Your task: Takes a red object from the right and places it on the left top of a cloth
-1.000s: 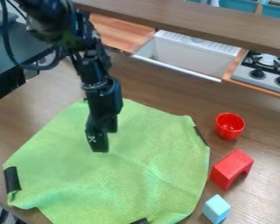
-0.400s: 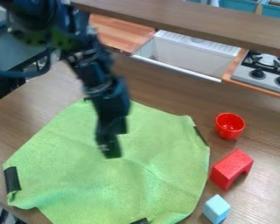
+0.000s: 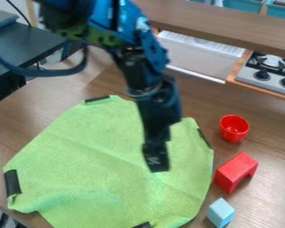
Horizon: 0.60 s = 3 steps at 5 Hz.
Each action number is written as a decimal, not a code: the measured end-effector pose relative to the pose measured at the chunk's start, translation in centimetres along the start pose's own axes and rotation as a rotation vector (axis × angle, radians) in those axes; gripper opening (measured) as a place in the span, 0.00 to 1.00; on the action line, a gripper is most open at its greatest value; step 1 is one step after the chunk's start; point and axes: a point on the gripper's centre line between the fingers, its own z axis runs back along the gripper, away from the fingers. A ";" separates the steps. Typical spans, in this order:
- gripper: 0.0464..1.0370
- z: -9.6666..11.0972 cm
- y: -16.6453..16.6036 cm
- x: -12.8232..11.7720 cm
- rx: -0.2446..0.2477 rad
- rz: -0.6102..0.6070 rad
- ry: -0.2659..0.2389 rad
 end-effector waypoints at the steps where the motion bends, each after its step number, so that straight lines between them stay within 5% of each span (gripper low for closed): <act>1: 0.96 -1.5 0.0 2.1 -0.002 0.114 -0.080; 3: 0.96 -4.8 -0.1 6.2 0.117 0.313 -0.155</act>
